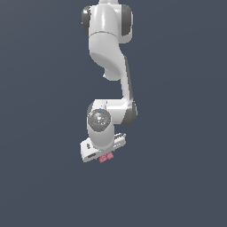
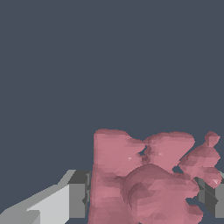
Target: Pick up the object and move it to a goal position.
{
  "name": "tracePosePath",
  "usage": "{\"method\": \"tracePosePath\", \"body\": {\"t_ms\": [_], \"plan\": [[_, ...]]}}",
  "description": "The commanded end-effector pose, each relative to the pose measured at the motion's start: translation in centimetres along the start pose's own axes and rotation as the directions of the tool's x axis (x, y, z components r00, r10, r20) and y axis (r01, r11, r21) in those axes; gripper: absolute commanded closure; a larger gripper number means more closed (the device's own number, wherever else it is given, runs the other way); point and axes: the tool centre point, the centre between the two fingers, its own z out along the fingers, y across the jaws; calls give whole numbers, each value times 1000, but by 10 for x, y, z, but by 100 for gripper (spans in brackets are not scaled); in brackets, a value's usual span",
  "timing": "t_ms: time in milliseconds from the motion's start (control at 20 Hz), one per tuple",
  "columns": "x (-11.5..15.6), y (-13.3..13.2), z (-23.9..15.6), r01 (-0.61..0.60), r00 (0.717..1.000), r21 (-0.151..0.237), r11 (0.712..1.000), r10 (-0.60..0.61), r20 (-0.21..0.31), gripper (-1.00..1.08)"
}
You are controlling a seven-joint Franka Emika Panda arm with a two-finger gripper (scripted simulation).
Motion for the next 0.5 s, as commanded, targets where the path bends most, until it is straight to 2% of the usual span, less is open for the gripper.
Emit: {"method": "tracePosePath", "body": {"t_ms": [0,450], "plan": [[4,-5,-11,1,1000,-1,1000,-1,-2,108],[29,-42,-83,1,1000,-1,1000,-1,-2,108]]}}
